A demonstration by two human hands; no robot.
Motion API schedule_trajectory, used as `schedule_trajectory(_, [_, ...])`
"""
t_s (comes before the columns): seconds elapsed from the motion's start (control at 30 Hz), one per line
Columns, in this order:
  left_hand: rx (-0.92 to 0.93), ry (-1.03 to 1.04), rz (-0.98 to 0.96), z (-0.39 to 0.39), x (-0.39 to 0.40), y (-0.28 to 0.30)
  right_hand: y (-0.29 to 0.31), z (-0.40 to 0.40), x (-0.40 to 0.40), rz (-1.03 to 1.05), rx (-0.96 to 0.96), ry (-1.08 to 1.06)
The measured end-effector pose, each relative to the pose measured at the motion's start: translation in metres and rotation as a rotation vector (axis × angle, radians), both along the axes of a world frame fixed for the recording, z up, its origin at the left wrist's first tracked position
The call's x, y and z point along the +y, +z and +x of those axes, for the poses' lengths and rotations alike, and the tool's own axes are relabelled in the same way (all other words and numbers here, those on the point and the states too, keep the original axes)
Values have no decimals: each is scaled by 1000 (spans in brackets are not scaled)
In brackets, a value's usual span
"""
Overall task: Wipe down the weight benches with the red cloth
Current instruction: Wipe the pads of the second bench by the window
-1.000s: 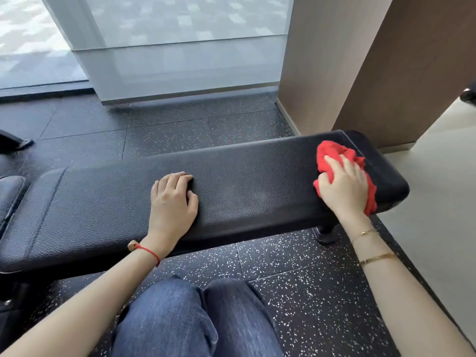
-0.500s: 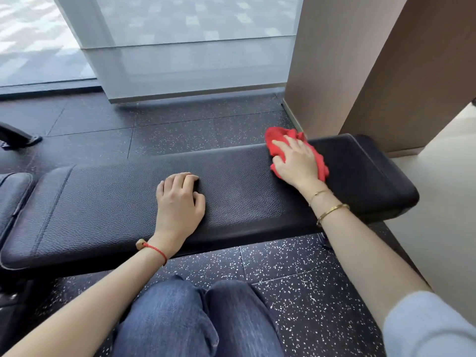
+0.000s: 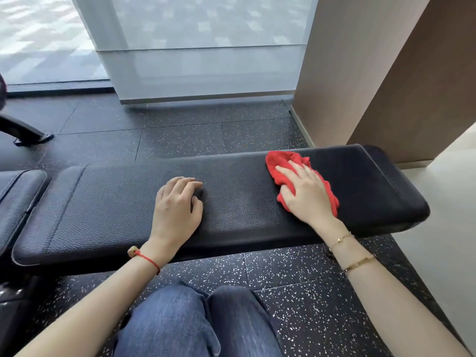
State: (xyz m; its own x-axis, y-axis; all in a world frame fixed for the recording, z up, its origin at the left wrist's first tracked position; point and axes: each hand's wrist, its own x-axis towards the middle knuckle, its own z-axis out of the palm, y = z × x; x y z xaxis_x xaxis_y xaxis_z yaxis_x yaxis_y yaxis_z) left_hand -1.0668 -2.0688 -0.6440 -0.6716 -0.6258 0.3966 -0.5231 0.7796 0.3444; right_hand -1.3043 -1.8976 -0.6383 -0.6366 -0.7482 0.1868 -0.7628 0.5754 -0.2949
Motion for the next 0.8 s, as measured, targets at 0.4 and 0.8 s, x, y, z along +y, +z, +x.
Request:
schedule_trajectory(0.4, [-16, 168, -15, 56, -29, -6, 3, 38, -116, 30, -62, 124])
schedule_trajectory(0.8, [22, 158, 28, 69, -28, -7, 6, 128, -92, 21, -53, 538])
